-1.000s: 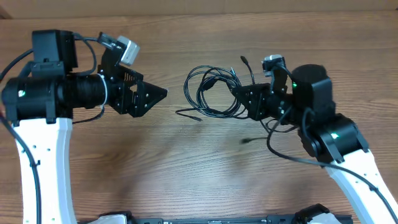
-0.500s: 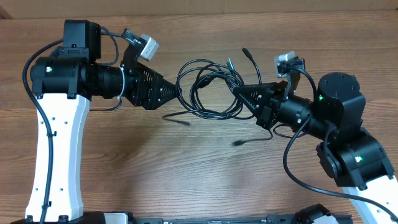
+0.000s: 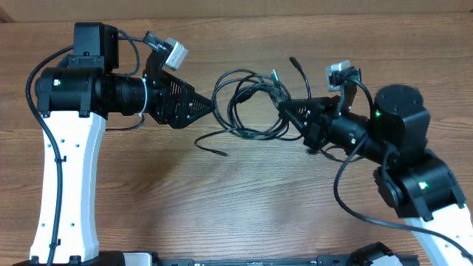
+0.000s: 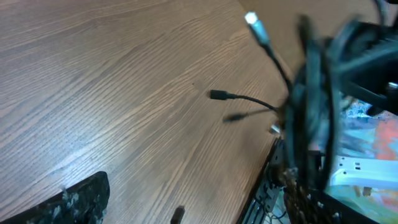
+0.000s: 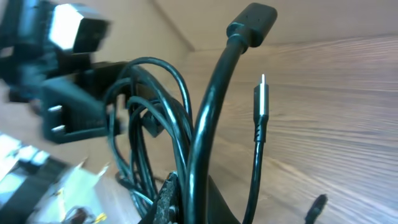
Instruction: Untangle cables
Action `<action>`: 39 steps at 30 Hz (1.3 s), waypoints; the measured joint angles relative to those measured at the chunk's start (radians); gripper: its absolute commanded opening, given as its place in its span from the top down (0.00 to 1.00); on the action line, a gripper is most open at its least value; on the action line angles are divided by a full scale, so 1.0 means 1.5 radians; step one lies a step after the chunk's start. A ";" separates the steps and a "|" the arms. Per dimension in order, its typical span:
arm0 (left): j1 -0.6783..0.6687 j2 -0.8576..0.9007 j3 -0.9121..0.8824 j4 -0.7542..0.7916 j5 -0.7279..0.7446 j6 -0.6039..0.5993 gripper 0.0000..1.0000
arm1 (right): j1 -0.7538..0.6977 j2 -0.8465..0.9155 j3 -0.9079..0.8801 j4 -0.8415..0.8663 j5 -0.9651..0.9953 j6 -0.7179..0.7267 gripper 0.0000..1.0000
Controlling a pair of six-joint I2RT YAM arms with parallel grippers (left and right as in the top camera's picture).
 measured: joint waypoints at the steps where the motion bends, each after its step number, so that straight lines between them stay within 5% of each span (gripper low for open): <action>1: 0.000 0.000 0.000 0.000 0.000 0.000 0.11 | 0.000 0.007 0.000 0.000 0.014 -0.002 0.96; 7: 0.000 0.000 0.000 -0.001 0.002 0.000 0.11 | -0.013 0.051 0.000 -0.002 0.064 -0.009 0.96; 11: 0.000 0.000 0.000 0.002 0.003 0.000 0.26 | -0.001 0.057 0.000 -0.002 0.063 -0.008 0.96; 17: 0.000 0.000 0.000 0.005 -0.005 -0.002 0.32 | 0.053 0.057 0.000 0.001 0.058 -0.006 0.96; 28: -0.059 0.000 0.000 0.058 -0.261 -0.144 0.32 | 0.065 0.057 0.000 0.001 0.056 -0.006 0.96; 39: -0.132 0.000 0.000 0.107 -0.350 -0.224 0.30 | 0.065 0.056 0.000 0.003 0.040 -0.006 0.96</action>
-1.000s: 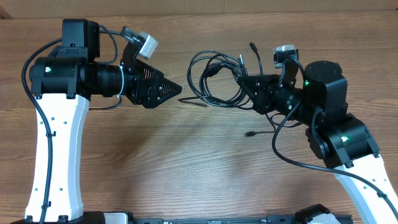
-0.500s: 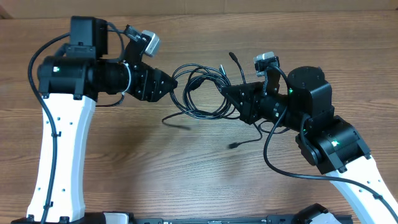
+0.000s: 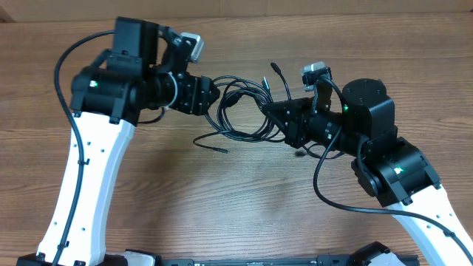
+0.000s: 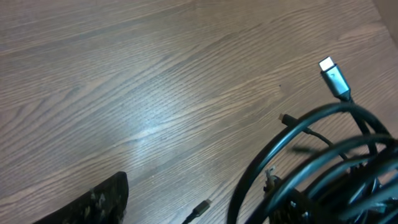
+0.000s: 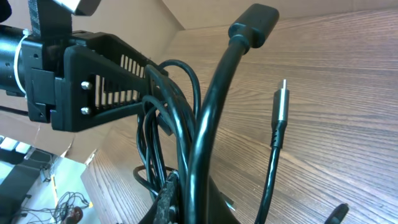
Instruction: Untangle cables
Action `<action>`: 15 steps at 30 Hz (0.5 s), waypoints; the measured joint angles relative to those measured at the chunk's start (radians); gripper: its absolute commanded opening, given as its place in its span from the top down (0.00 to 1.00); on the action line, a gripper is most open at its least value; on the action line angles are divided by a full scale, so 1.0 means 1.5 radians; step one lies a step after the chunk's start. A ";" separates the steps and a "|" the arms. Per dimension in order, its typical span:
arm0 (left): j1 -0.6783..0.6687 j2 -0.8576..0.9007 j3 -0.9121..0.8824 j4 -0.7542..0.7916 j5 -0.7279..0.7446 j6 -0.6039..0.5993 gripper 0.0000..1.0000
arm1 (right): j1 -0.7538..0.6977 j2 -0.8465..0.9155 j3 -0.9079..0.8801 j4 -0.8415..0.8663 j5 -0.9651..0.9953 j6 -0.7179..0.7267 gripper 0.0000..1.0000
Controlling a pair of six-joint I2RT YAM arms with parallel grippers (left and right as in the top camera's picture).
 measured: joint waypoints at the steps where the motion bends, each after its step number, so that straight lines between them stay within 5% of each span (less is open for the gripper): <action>1: -0.008 0.000 0.000 0.000 -0.009 -0.007 0.33 | 0.000 -0.001 0.000 0.000 -0.002 0.000 0.96; 5: -0.030 0.001 0.000 -0.002 -0.054 -0.026 0.44 | 0.000 -0.010 0.000 -0.001 -0.007 0.000 0.96; 7: -0.037 0.004 0.000 -0.008 -0.079 -0.034 0.96 | 0.000 -0.020 0.000 -0.001 -0.013 0.001 0.96; 15: -0.062 0.028 0.000 -0.020 -0.098 -0.065 0.96 | 0.005 -0.058 0.000 -0.012 -0.031 0.000 0.96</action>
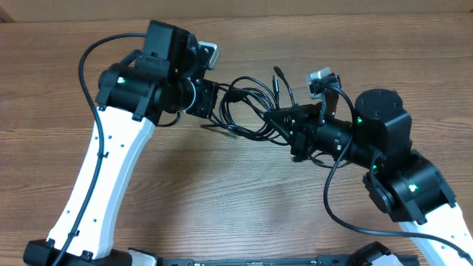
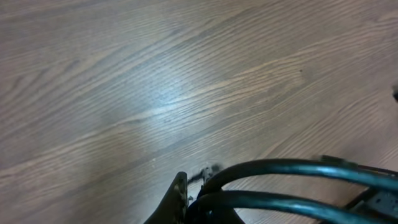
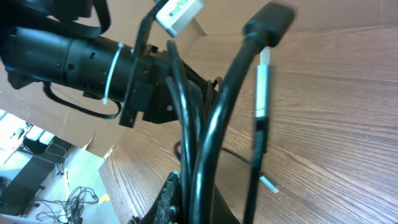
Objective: Untangle cables
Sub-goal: 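Pull the cables leftward with the left gripper, releasing the right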
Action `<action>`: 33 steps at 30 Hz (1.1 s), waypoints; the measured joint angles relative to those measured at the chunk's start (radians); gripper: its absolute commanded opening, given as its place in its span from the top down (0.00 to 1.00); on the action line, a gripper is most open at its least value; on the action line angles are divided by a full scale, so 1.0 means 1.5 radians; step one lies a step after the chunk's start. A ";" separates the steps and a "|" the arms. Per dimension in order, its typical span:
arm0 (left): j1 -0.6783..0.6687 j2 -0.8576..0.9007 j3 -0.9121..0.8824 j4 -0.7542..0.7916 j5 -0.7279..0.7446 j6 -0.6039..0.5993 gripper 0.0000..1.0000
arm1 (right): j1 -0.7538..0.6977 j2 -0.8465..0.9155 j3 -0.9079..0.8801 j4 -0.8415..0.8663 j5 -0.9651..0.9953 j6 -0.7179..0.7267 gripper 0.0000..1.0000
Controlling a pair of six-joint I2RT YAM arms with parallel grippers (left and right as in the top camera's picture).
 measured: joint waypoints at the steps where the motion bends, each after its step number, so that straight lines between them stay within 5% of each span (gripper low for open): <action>1: -0.003 0.000 0.000 -0.001 -0.009 -0.009 0.96 | 0.000 -0.004 0.000 -0.003 0.001 0.000 0.96; 9: 0.037 -0.003 0.000 -0.058 -0.162 -0.088 0.96 | -0.001 -0.062 0.000 -0.016 -0.006 0.000 0.96; 18: 0.238 -0.020 0.000 -0.129 -0.269 -0.115 0.96 | -0.001 -0.084 0.003 -0.037 0.018 -0.001 0.94; 19: 0.243 -0.025 0.000 -0.127 -0.269 -0.115 0.96 | -0.001 -0.084 0.003 -0.036 0.020 -0.001 0.83; 21: 0.241 -0.038 0.000 -0.123 -0.264 -0.114 0.96 | -0.001 -0.082 0.003 -0.040 0.028 0.000 0.15; 22: 0.235 -0.044 0.000 -0.118 -0.260 -0.114 0.96 | -0.001 -0.079 0.004 -0.042 0.036 0.001 0.00; 33: 0.178 -0.063 0.000 -0.032 -0.036 -0.114 0.96 | -0.001 0.031 0.006 -0.051 0.059 -0.003 0.00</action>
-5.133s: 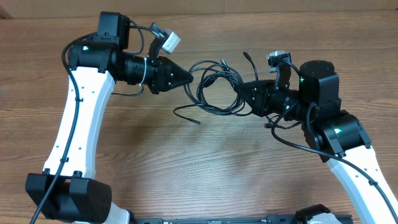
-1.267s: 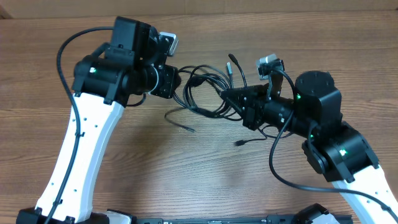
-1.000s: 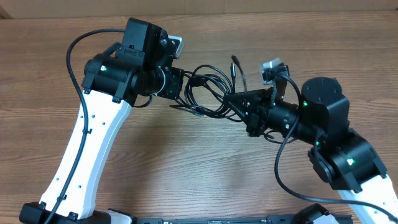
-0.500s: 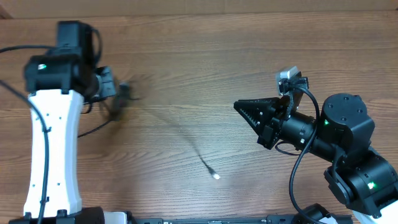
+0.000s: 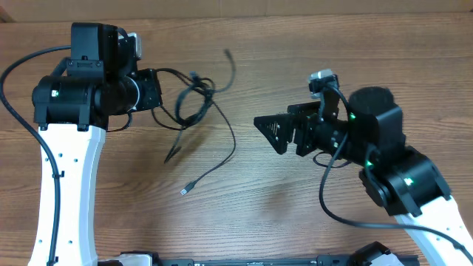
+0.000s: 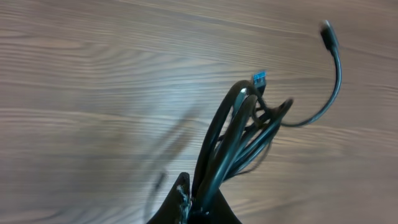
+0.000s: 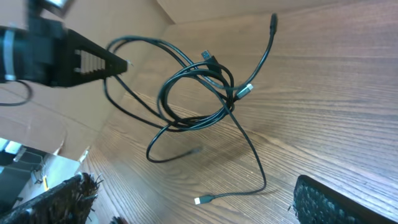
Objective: Untangle cables
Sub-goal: 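Pull the cables leftward with the left gripper, releasing the right, then grasp a cable with the right gripper and stretch cables between grippers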
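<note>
A tangle of thin black cables [image 5: 194, 96] hangs from my left gripper [image 5: 157, 91], which is shut on it at the left of the wooden table [image 5: 295, 222]. In the left wrist view the strands [image 6: 239, 121] rise from the closed jaws, with a blue plug [image 6: 260, 79] and one long end [image 6: 328, 31] sticking out. A loose strand trails down to a plug [image 5: 185, 191] lying on the table. My right gripper [image 5: 266, 133] stands open and holds nothing, well right of the bundle [image 7: 199, 93]; its fingers [image 7: 336, 202] are spread wide.
The left arm's white link [image 5: 63, 185] runs down the left side and the right arm's body [image 5: 399, 177] fills the lower right. Each arm's own black cable loops beside it. The table's far edge [image 5: 295, 11] runs along the top.
My right gripper has let go of the bundle and now stands open. My left gripper, still shut on the cables, is further left with them. One strand now trails on the table.
My right gripper was shut on the bundle at mid-table while the left one was open beside it. The left gripper stood closer, then shut on the cables. Now only the left holds them, off to the left, and the tangle hangs looser.
</note>
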Action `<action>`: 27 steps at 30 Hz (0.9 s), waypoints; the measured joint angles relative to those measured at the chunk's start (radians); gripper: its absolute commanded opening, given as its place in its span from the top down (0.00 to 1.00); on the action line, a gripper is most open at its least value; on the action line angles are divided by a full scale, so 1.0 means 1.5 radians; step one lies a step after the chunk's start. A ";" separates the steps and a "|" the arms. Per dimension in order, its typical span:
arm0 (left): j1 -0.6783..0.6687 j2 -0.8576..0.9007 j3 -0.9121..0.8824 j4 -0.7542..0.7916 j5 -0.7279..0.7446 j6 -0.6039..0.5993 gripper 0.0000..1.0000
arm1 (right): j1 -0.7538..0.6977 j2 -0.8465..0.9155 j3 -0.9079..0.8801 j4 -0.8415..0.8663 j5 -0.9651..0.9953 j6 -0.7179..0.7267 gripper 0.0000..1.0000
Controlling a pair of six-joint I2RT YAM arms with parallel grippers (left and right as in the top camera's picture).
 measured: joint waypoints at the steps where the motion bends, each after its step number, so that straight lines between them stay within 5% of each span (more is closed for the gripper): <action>1: 0.000 0.000 0.000 0.003 0.023 0.000 0.96 | 0.000 0.008 0.000 0.002 0.000 -0.002 0.00; 14: 0.000 0.000 0.000 0.005 0.132 -0.005 0.96 | 0.010 0.150 0.000 0.041 0.001 -0.012 0.11; 27: -0.067 0.000 0.000 0.032 0.158 -0.028 0.96 | 0.100 0.207 0.000 0.204 0.021 0.039 0.10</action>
